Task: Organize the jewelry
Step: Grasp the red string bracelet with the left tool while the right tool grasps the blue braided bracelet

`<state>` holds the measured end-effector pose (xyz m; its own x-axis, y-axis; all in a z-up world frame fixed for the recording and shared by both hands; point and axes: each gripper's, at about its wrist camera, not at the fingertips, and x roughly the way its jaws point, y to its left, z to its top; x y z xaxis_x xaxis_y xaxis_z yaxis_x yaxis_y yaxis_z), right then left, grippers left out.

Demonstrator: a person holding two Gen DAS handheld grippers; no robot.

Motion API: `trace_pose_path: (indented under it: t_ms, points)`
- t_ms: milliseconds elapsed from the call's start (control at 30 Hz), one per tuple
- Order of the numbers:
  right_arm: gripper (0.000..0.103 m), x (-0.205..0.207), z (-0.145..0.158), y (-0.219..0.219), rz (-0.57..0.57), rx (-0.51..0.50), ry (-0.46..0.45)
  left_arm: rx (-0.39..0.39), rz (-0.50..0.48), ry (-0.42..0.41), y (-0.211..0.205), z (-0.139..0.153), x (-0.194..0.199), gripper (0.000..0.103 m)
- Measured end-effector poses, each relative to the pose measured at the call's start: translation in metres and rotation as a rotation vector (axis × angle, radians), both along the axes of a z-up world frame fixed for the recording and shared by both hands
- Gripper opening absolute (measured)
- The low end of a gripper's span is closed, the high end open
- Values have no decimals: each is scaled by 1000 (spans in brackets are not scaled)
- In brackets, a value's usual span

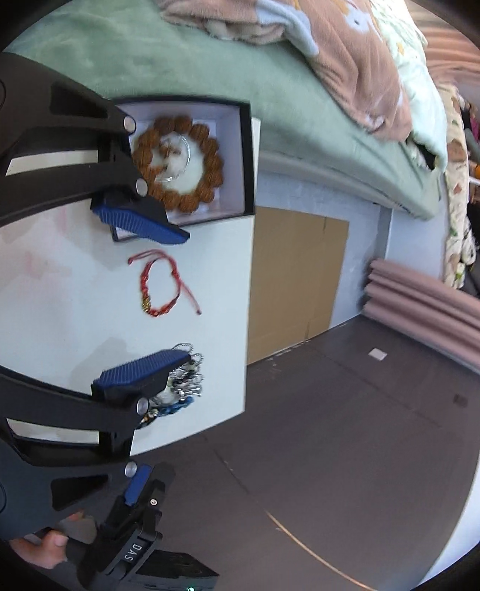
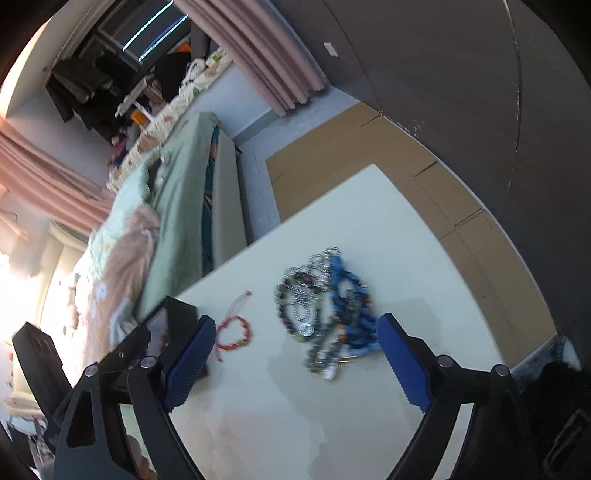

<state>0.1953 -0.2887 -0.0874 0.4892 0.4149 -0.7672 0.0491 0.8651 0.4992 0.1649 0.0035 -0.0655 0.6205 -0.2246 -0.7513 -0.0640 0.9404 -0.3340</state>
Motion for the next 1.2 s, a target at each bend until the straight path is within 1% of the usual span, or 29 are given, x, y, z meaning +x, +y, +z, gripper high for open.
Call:
trace_pose_path:
  t_ms: [100, 200, 267, 367, 433, 500, 533, 633, 700, 767, 833, 933, 967, 1000, 1033, 1067, 1133, 1200]
  points:
    - [80, 4, -8, -13, -13, -23, 21, 7, -21, 28, -12, -8, 6, 48]
    - [75, 7, -16, -20, -20, -42, 40, 34, -46, 50, -27, -17, 12, 47]
    - [74, 11, -21, -21, -2, -49, 53, 51, -63, 67, -37, -24, 16, 46]
    - [70, 14, -27, -23, 11, -59, 66, 69, -81, 100, -47, -35, 22, 41]
    - [69, 17, -31, -21, 24, -59, 74, 73, -87, 126, -51, -44, 26, 40]
    - [67, 21, -34, -15, 48, -67, 80, 88, -88, 151, -52, -52, 33, 35]
    - [67, 23, -37, -10, 66, -74, 89, 92, -87, 163, -53, -56, 34, 35]
    - [61, 27, -47, 2, 102, -95, 117, 107, -88, 188, -56, -65, 39, 31]
    - [54, 28, -53, 7, 115, -109, 138, 121, -85, 193, -56, -68, 41, 31]
    - [52, 27, -57, 11, 124, -142, 148, 120, -85, 191, -57, -71, 42, 31]
    - [47, 28, -61, 11, 129, -156, 155, 139, -85, 188, -62, -73, 45, 31]
    - [30, 28, -64, 8, 125, -178, 162, 182, -84, 174, -69, -74, 46, 31]
    - [22, 28, -64, 6, 123, -172, 164, 189, -83, 172, -69, -75, 45, 29]
    - [18, 27, -63, 3, 122, -157, 162, 209, -78, 170, -69, -75, 45, 25]
    - [12, 27, -62, 2, 122, -149, 157, 222, -73, 170, -69, -75, 45, 18]
    - [9, 26, -60, 2, 125, -143, 150, 235, -66, 171, -68, -75, 45, 10]
    - [8, 25, -56, 0, 122, -134, 136, 223, -68, 173, -65, -75, 47, 8]
    - [8, 24, -51, 0, 120, -121, 120, 176, -74, 183, -59, -75, 47, 8]
